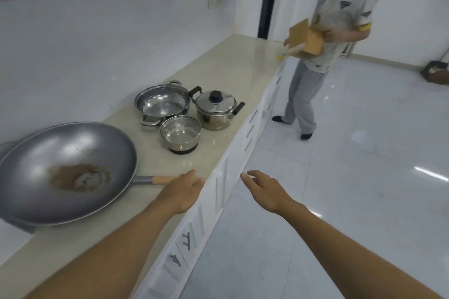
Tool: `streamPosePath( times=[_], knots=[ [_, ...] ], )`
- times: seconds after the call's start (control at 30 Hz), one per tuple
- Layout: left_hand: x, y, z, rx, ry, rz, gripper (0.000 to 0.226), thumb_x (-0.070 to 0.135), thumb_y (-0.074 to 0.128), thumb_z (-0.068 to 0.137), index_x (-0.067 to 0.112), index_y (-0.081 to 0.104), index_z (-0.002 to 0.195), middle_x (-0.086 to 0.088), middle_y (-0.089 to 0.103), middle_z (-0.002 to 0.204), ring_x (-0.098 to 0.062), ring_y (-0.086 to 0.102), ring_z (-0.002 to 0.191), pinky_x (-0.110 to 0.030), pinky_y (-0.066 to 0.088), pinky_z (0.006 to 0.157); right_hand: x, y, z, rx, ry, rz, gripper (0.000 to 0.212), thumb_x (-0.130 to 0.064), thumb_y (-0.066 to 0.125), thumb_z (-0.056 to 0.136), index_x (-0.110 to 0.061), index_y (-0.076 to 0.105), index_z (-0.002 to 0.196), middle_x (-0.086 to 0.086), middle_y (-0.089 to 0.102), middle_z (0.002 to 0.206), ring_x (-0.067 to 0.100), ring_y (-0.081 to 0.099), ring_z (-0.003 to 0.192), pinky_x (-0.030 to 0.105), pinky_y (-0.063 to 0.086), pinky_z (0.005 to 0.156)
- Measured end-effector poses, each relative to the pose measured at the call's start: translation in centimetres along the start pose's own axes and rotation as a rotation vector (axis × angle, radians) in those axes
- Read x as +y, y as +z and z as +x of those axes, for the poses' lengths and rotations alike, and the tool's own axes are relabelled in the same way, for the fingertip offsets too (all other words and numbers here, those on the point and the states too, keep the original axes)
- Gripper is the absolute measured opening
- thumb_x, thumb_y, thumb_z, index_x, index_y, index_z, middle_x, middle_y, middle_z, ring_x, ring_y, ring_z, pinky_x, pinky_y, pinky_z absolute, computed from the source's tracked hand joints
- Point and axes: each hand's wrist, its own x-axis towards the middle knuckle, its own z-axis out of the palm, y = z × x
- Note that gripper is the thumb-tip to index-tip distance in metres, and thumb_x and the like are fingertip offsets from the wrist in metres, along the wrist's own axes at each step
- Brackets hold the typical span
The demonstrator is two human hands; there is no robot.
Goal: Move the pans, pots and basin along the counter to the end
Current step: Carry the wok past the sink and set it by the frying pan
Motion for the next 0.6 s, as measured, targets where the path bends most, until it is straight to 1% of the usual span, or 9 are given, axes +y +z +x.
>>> streamPosePath(
  times=[0.03, 0.07, 0.13, 0.27, 0.3, 0.37, 0.43, 0.53, 0.6],
  knots=[
    [-0.2, -0.1, 0.6, 0.035, -0.039, -0.02, 0.061, 0.058, 0.029, 0.097, 0.02, 0.038, 0.144, -0.002, 0.038, 0.154, -0.023, 0.042, 0.133, -0.041, 0.037, 0.105, -0.3, -0.3, 1.5, -0.031, -0.015, -0.017, 0.076, -0.073, 0.036, 0.092, -0.024, 0.042, 0.149, 0.001, 0.053, 0.146, 0.021, 0.051, 0.132, 0.028, 0.037, 0.097],
    [-0.5, -0.1, 1.1, 0.07, -0.068, -0.039, 0.062, 0.057, 0.03, 0.097, 0.02, 0.037, 0.145, -0.002, 0.039, 0.153, -0.023, 0.042, 0.133, -0.039, 0.038, 0.1, -0.6, -0.4, 3.0, -0.058, -0.027, -0.029, 0.075, -0.073, 0.036, 0.092, -0.024, 0.042, 0.149, 0.002, 0.053, 0.145, 0.021, 0.051, 0.132, 0.028, 0.036, 0.096],
    [-1.4, -0.1, 1.8, 0.109, -0.133, -0.053, 0.058, 0.056, 0.028, 0.097, 0.02, 0.039, 0.142, -0.003, 0.044, 0.148, -0.025, 0.049, 0.124, -0.037, 0.04, 0.093, -1.6, -0.2, 5.7, -0.115, -0.059, -0.059, 0.074, -0.072, 0.037, 0.092, -0.023, 0.042, 0.148, 0.002, 0.054, 0.145, 0.022, 0.051, 0.131, 0.028, 0.037, 0.095],
    [-4.2, -1.1, 2.6, 0.189, -0.249, -0.064, 0.041, 0.055, 0.028, 0.098, 0.022, 0.05, 0.111, -0.004, 0.058, 0.117, -0.025, 0.058, 0.099, -0.044, 0.049, 0.09, -4.3, 1.9, 11.0, -0.207, -0.137, -0.101, 0.072, -0.071, 0.039, 0.092, -0.023, 0.046, 0.145, 0.002, 0.057, 0.14, 0.017, 0.054, 0.123, 0.027, 0.036, 0.091],
    [-4.9, -1.3, 2.7, 0.207, -0.27, -0.082, 0.041, 0.054, 0.028, 0.098, 0.022, 0.05, 0.109, -0.004, 0.058, 0.114, -0.024, 0.058, 0.098, -0.045, 0.049, 0.091, -5.1, 2.4, 12.0, -0.232, -0.151, -0.107, 0.071, -0.07, 0.04, 0.092, -0.023, 0.047, 0.145, 0.002, 0.058, 0.139, 0.015, 0.054, 0.117, 0.026, 0.035, 0.09],
    [-7.3, -1.9, 3.2, 0.243, -0.33, -0.117, 0.044, 0.052, 0.029, 0.099, 0.019, 0.052, 0.115, -0.005, 0.059, 0.117, -0.025, 0.058, 0.105, -0.044, 0.048, 0.094, -6.9, 4.8, 14.6, -0.299, -0.182, -0.126, 0.069, -0.069, 0.043, 0.092, -0.023, 0.048, 0.144, 0.003, 0.059, 0.136, 0.011, 0.052, 0.109, 0.025, 0.036, 0.089],
    [-7.9, -1.9, 3.2, 0.234, -0.338, -0.138, 0.045, 0.05, 0.03, 0.1, 0.017, 0.053, 0.119, -0.007, 0.058, 0.121, -0.027, 0.058, 0.11, -0.043, 0.047, 0.095, -7.6, 5.8, 15.4, -0.324, -0.199, -0.122, 0.067, -0.068, 0.044, 0.092, -0.024, 0.049, 0.142, 0.002, 0.061, 0.132, 0.011, 0.054, 0.107, 0.024, 0.037, 0.089],
    [-10.1, -1.9, 3.3, 0.241, -0.385, -0.255, 0.034, 0.049, 0.033, 0.1, 0.023, 0.051, 0.087, -0.004, 0.062, 0.101, -0.026, 0.061, 0.097, -0.037, 0.046, 0.081, -9.5, 8.6, 17.8, -0.429, -0.218, -0.182, 0.064, -0.066, 0.047, 0.093, -0.025, 0.05, 0.142, 0.0, 0.062, 0.125, 0.012, 0.056, 0.105, 0.024, 0.038, 0.088],
    [-11.0, -2.0, 3.1, 0.268, -0.403, -0.32, 0.035, 0.047, 0.034, 0.101, 0.023, 0.049, 0.079, 0.0, 0.06, 0.09, -0.021, 0.06, 0.088, -0.034, 0.045, 0.078, -10.9, 10.3, 19.1, -0.494, -0.236, -0.206, 0.062, -0.064, 0.048, 0.093, -0.024, 0.05, 0.142, -0.003, 0.061, 0.117, 0.011, 0.056, 0.103, 0.024, 0.038, 0.089]
  ],
)
